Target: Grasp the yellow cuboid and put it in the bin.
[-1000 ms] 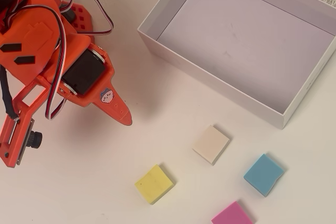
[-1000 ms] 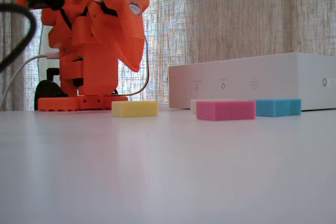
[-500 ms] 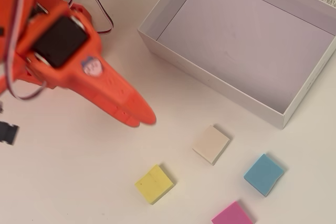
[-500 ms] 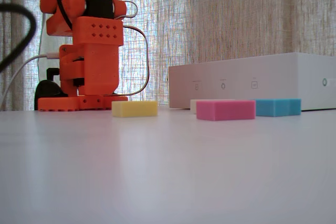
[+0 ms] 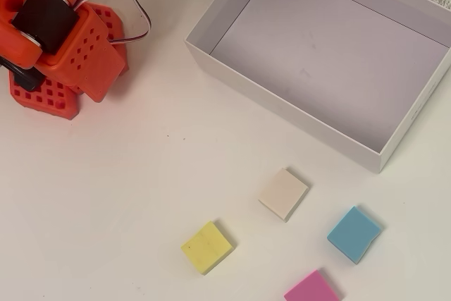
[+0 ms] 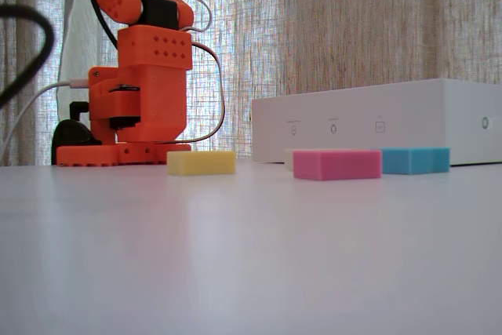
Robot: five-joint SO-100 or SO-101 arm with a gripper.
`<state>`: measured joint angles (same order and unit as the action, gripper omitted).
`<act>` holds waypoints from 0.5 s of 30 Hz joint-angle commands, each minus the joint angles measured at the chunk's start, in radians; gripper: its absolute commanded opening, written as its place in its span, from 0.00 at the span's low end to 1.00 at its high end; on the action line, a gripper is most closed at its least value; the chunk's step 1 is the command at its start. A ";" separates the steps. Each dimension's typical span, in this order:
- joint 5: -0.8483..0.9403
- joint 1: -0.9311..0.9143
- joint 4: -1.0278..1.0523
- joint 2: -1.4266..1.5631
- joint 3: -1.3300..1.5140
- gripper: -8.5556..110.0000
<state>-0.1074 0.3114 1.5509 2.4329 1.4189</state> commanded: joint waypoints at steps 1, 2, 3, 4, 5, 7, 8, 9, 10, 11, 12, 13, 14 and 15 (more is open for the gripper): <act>-0.074 -0.034 0.074 -0.071 0.035 0.30; -0.083 -0.052 0.075 -0.083 0.071 0.30; -0.092 -0.067 0.075 -0.100 0.104 0.30; -0.097 -0.083 0.075 -0.118 0.135 0.30; -0.097 -0.098 0.071 -0.140 0.173 0.30; -0.089 -0.130 0.044 -0.176 0.258 0.30; -0.089 -0.149 0.012 -0.193 0.305 0.30; -0.083 -0.163 -0.028 -0.204 0.357 0.31; -0.071 -0.176 -0.067 -0.212 0.411 0.31; -0.055 -0.186 -0.101 -0.216 0.457 0.32; -0.034 -0.195 -0.133 -0.219 0.508 0.33; -0.018 -0.204 -0.164 -0.224 0.548 0.33; -0.009 -0.215 -0.198 -0.230 0.584 0.33; 0.000 -0.225 -0.225 -0.235 0.615 0.34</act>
<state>-0.1319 0.1135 1.3990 2.1997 1.9880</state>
